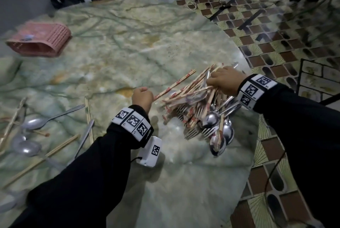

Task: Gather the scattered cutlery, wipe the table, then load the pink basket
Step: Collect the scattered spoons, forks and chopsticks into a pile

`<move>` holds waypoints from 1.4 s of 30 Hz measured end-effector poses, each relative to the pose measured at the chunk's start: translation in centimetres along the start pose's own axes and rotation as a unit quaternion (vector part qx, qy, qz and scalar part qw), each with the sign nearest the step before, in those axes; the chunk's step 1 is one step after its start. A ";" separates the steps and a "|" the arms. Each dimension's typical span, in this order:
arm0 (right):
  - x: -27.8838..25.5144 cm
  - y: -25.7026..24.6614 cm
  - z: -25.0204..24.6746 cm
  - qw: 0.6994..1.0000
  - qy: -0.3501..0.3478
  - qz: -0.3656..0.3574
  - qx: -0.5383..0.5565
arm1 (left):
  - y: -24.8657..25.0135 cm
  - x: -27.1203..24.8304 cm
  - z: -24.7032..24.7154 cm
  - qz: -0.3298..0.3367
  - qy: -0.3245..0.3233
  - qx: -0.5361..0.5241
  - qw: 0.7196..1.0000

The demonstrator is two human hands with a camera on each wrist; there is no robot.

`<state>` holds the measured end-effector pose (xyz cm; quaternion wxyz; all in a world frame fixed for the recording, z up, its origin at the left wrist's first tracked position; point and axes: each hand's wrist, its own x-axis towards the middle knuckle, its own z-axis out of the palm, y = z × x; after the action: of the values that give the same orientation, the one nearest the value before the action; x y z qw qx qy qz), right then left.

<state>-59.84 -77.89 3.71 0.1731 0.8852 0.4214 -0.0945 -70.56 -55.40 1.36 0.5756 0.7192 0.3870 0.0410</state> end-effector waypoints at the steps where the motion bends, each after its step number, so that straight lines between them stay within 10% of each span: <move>1: 0.2 0.1 0.2 1.000 -0.002 -0.020 -0.020 | 0.2 0.3 0.1 0.007 -0.001 -0.005 1.000; 5: 1.6 -0.5 1.2 0.992 0.071 -0.079 -0.074 | 0.7 1.1 1.9 0.051 -0.068 0.062 0.994; 19: 0.1 -0.1 1.6 0.989 0.111 0.049 0.090 | 0.6 3.9 4.1 0.124 -0.211 0.358 0.901; 23: -2.3 -0.7 1.8 0.910 0.142 0.256 0.292 | 1.3 3.6 4.6 0.134 -0.264 0.375 0.878; 26: -4.2 -1.1 2.2 0.852 0.040 0.373 0.366 | 1.4 3.7 5.1 0.143 -0.304 0.366 0.868; 30: -5.0 -3.2 3.7 0.802 -0.125 0.362 0.459 | 1.5 2.9 5.9 0.129 -0.343 0.361 0.857; 36: -3.2 -5.0 3.0 0.778 -0.096 0.350 0.513 | 1.2 0.7 7.6 0.164 -0.309 0.484 0.802; 42: -3.2 -5.0 2.4 0.776 -0.093 0.352 0.516 | 0.7 0.3 8.1 0.162 -0.299 0.438 0.832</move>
<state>-65.82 -78.19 1.32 -0.2501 0.9154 -0.0495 -0.3117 -65.93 -61.67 -0.82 0.2729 0.9255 0.0513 -0.2576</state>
